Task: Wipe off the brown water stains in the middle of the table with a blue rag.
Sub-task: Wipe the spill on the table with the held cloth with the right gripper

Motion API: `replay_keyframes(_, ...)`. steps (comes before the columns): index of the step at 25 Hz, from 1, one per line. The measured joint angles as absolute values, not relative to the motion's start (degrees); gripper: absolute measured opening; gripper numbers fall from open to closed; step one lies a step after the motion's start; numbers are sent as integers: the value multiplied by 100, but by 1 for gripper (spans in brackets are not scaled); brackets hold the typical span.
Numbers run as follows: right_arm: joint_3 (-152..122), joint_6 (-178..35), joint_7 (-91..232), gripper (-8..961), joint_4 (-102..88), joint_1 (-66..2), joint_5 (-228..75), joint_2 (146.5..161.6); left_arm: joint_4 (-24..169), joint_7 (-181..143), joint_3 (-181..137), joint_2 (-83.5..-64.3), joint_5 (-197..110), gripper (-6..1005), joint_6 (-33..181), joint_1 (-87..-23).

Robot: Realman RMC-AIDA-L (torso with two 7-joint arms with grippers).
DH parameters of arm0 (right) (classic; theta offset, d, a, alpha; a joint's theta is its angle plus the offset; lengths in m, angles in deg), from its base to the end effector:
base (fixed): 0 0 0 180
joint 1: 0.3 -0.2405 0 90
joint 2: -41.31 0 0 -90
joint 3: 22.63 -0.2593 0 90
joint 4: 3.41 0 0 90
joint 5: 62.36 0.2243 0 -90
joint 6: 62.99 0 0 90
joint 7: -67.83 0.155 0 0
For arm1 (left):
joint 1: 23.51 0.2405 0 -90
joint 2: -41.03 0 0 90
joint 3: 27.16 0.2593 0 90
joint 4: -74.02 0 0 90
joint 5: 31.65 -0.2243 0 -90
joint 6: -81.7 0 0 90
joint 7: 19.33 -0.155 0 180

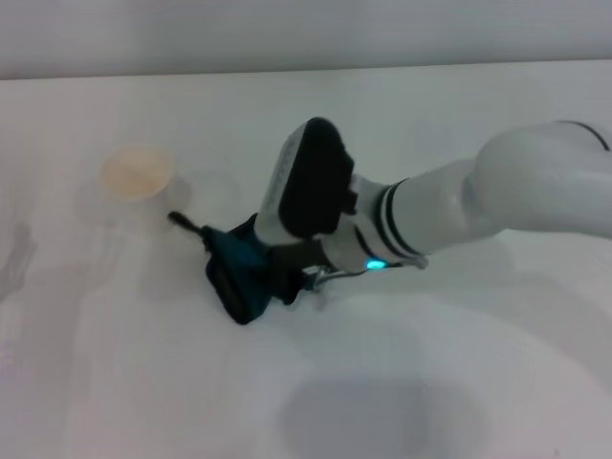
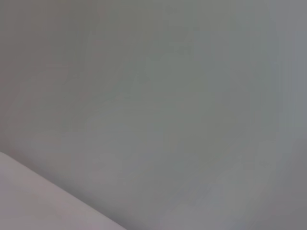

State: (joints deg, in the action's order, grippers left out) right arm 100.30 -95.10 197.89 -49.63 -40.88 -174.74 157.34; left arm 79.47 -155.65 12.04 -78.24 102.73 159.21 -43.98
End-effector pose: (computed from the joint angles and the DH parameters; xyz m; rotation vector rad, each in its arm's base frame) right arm 0.1950 0.3723 -0.1635 -2.7326 0.4208 -0.2012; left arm -0.3801 0.2859 -0.0216 -1.4186 -1.0445 -1.0627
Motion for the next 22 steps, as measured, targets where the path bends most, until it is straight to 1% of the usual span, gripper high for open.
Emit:
replay_keyframes(4,9530,-9529,19785,82,-4792,-3998,-17787,15698,7947,-15565,1204,-7824,10273,890,15953,-4399)
replay_keyframes(10,8443,-9608,19771,80,-4824,-3577,-18666,15670,7947,-15565,1204,-7824,10273,890,15967,-4399)
replay_keyframes(16,7874,-10366,19669,79,-5192,-3333,-18901,15636,7947,-15565,1204,-7824,10273,890,15967,-4433)
replay_keyframes(22,7870,-11305,19289,78,-5728,-3140,-18864,15683,7947,-15565,1204,-7824,10273,890,15967,-4453)
